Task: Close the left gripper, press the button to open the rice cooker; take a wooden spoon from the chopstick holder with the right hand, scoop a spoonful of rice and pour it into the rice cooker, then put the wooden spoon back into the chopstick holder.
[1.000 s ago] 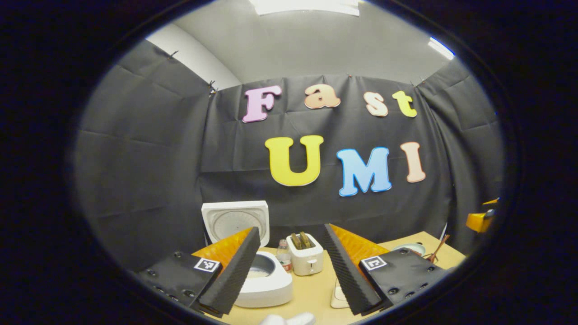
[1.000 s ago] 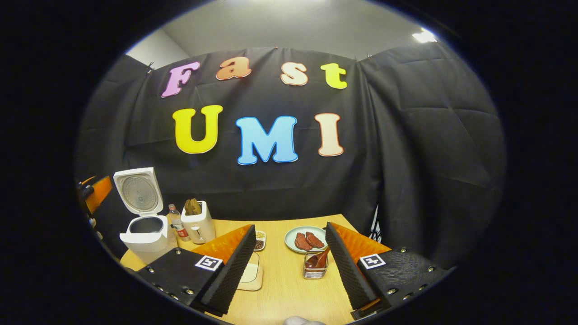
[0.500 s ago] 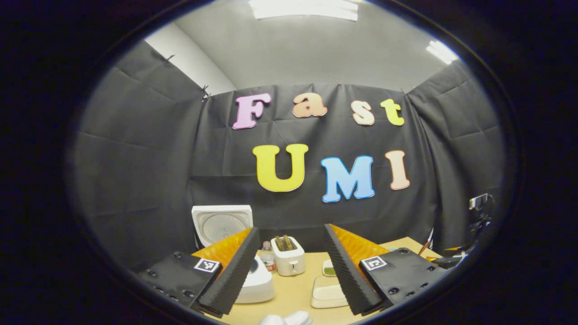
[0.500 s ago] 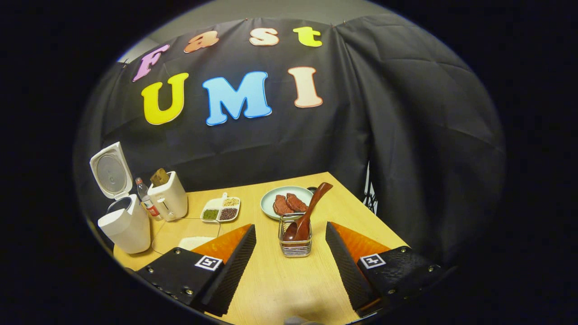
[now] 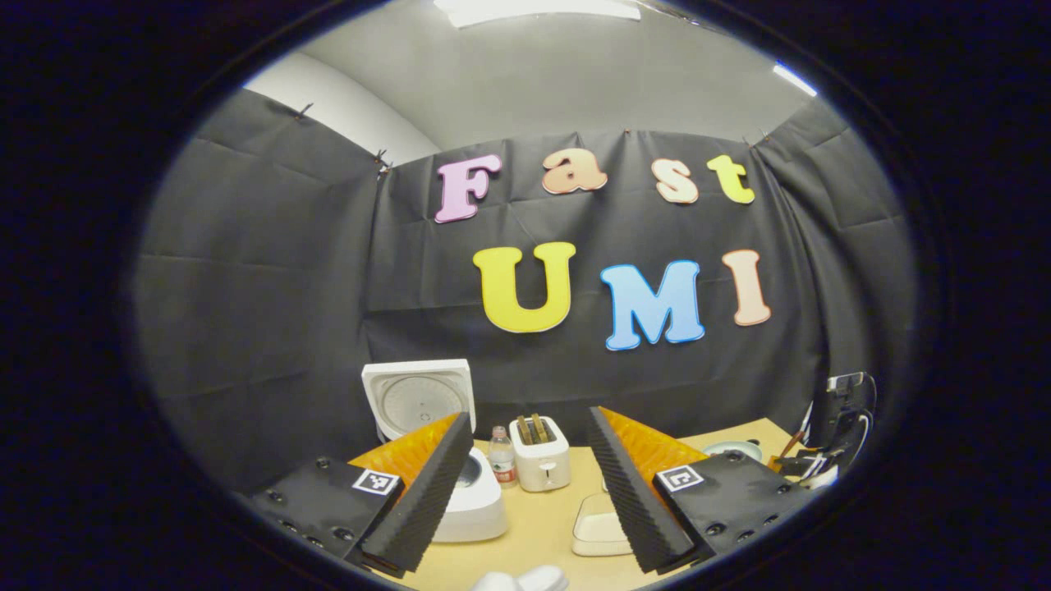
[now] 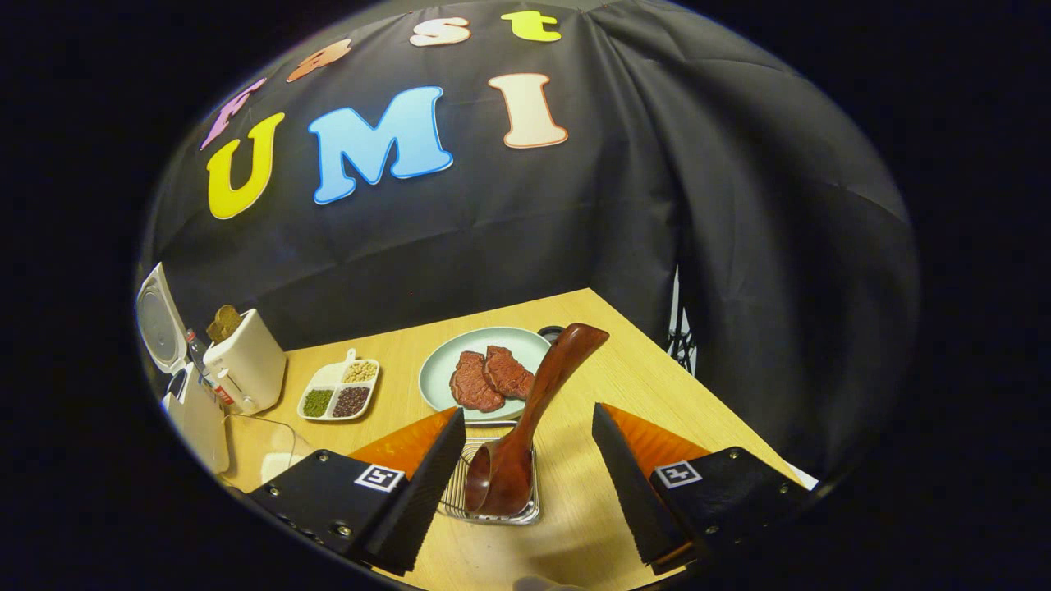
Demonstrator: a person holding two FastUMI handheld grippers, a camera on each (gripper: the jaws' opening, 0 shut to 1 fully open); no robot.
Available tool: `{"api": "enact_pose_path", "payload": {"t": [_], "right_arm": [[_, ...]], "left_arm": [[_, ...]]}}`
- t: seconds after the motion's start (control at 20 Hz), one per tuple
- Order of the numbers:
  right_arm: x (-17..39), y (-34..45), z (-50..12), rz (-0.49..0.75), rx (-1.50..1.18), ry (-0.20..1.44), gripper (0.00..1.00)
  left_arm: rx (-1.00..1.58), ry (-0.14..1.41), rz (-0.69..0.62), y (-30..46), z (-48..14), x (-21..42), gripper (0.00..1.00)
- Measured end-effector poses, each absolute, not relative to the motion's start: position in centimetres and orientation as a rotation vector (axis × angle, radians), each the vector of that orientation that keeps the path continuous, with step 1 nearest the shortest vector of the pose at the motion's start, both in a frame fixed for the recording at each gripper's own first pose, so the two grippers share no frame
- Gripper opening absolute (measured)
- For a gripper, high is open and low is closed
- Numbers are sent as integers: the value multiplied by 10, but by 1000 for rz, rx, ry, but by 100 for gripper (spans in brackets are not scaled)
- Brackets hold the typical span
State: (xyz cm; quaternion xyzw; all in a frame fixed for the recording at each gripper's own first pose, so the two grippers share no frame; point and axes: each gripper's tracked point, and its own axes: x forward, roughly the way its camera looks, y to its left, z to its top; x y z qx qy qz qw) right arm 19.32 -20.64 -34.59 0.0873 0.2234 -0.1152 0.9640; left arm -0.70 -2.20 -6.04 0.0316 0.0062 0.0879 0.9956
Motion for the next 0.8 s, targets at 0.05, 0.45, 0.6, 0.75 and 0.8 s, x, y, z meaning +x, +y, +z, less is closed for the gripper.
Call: {"api": "enact_pose_path", "payload": {"t": [0.05, 0.45, 0.6, 0.75, 0.8], "right_arm": [[202, -208, -353, -233, 194, 462, 95], [235, -209, -371, -175, 268, 509, 94], [234, -211, -371, -181, 273, 522, 51], [234, -206, -366, -154, 299, 517, 24], [234, -205, -363, -150, 292, 515, 24]], "left_arm": [[70, 16, 185, -23, -60, -5, 99], [125, 22, 226, -32, -58, 6, 96], [123, 36, 230, -33, -62, 10, 96], [131, 46, 229, -33, -64, 13, 96], [134, 44, 231, -33, -63, 13, 96]]}}
